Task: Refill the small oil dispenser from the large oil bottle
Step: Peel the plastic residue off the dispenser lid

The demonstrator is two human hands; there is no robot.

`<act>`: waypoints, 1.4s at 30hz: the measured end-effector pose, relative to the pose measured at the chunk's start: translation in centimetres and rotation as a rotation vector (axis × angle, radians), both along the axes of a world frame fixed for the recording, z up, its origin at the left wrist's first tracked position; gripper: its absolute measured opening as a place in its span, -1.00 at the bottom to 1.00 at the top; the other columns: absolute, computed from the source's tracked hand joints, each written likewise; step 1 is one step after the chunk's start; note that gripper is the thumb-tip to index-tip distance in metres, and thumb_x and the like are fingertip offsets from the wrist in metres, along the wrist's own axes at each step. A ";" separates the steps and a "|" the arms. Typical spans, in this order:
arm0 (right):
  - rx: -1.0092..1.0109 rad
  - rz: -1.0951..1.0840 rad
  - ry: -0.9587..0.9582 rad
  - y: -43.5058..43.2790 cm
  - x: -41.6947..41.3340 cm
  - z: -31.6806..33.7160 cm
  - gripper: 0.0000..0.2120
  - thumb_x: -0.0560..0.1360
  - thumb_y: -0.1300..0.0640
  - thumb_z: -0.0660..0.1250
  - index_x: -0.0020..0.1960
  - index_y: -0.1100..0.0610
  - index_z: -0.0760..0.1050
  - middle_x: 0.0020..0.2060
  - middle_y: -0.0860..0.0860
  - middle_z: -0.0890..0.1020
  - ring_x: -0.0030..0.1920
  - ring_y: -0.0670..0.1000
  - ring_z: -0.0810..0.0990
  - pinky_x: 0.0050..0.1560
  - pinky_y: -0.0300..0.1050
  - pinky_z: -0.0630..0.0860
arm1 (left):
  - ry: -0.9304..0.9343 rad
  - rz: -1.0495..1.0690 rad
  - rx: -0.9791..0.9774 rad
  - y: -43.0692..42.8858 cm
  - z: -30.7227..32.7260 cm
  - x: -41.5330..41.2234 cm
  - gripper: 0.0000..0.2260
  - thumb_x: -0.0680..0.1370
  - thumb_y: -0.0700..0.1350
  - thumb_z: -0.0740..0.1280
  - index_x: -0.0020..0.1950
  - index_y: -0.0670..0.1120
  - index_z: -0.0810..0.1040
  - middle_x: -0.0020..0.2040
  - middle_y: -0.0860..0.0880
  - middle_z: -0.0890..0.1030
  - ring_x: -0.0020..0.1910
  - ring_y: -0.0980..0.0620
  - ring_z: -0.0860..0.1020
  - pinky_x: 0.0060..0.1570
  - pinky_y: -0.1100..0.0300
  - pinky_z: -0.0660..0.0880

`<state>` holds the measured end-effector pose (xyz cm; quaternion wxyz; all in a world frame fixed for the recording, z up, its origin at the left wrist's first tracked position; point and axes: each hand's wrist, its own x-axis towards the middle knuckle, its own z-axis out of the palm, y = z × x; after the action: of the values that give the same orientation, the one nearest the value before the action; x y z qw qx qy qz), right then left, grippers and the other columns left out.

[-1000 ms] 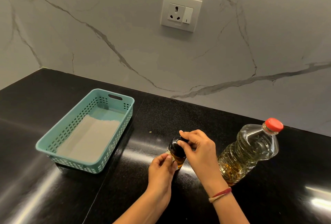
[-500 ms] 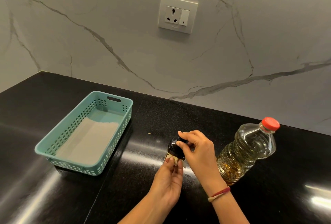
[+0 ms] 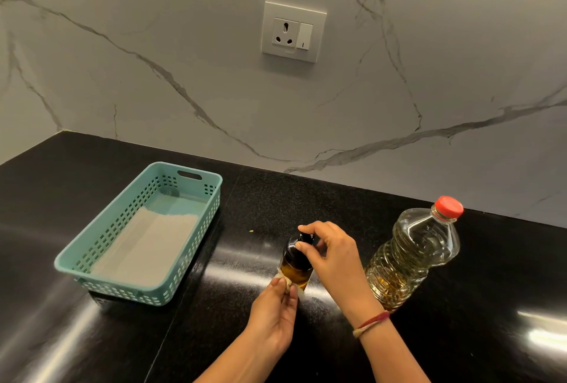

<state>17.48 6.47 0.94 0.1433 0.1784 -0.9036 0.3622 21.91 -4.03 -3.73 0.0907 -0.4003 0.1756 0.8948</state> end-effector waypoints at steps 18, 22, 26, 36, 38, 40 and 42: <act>-0.678 0.014 -0.324 0.9 6.9 -5.7 -0.64 0.43 0.38 0.39 -0.02 -0.06 0.69 -0.06 0.01 0.71 0.02 0.03 0.67 0.06 -0.07 0.60 | 0.258 -0.347 -0.309 -1.6 3.1 4.3 -0.88 0.52 -0.30 0.34 0.04 -0.24 0.61 -0.23 -0.13 0.66 -0.34 0.09 0.55 -0.41 0.34 0.50; -0.697 -0.090 -0.220 1.5 6.5 -5.9 -0.59 0.40 0.45 0.39 -0.14 -0.08 0.71 -0.12 0.03 0.71 -0.10 0.05 0.69 -0.09 -0.16 0.61 | 0.391 -0.255 -0.796 -2.6 3.5 3.1 -0.93 0.51 -0.14 0.40 -0.11 -0.13 0.63 -0.28 0.06 0.66 -0.31 0.19 0.51 -0.31 0.28 0.41; -0.321 -0.108 0.105 1.5 6.8 -5.9 -0.66 0.37 0.42 0.45 -0.05 0.00 0.65 -0.13 -0.18 0.65 -0.05 -0.15 0.63 -0.03 -0.28 0.56 | 0.604 -0.254 -1.052 -3.7 3.2 -0.1 -0.72 0.45 -0.22 0.47 0.12 0.02 0.61 0.04 0.17 0.61 0.04 0.30 0.52 -0.04 0.39 0.43; 0.026 -0.076 0.266 0.8 5.4 -6.6 -0.70 0.37 0.37 0.47 0.07 0.16 0.59 -0.05 -0.01 0.59 -0.02 -0.10 0.59 -0.03 -0.24 0.55 | 0.794 -0.609 -1.057 -3.8 2.1 -3.9 -0.64 0.40 -0.22 0.53 0.16 0.01 0.62 0.10 0.07 0.65 0.08 0.28 0.57 0.00 0.44 0.44; 0.051 -0.060 0.268 0.7 5.2 -6.7 -0.70 0.37 0.37 0.47 0.06 0.16 0.60 -0.04 0.00 0.59 -0.02 -0.09 0.58 -0.02 -0.24 0.55 | 0.768 -0.602 -1.078 -3.7 2.2 -4.3 -0.71 0.39 -0.27 0.52 0.07 -0.04 0.65 -0.01 0.05 0.68 -0.01 0.24 0.61 -0.03 0.43 0.49; 0.093 -0.052 0.259 0.6 5.1 -7.3 -0.71 0.37 0.35 0.47 0.06 0.15 0.60 -0.04 0.00 0.59 -0.01 -0.07 0.57 0.00 -0.24 0.52 | 0.743 -0.617 -1.103 -3.8 2.2 -4.8 -0.74 0.38 -0.26 0.53 -0.02 0.02 0.66 -0.07 0.06 0.69 -0.02 0.14 0.64 0.02 0.30 0.54; 0.138 -0.059 0.210 0.5 5.0 -8.3 -0.70 0.37 0.34 0.47 0.06 0.13 0.60 -0.04 0.00 0.60 -0.01 -0.05 0.57 0.02 -0.28 0.49 | 0.733 -0.649 -1.114 -4.1 2.2 -5.4 -0.75 0.36 -0.25 0.55 -0.07 0.05 0.67 -0.10 0.05 0.70 -0.03 0.09 0.66 0.07 0.18 0.57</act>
<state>22.52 6.97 -7.35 0.2351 0.1979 -0.9113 0.2740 16.52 -8.10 -1.52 0.0696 0.0094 0.7321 0.6776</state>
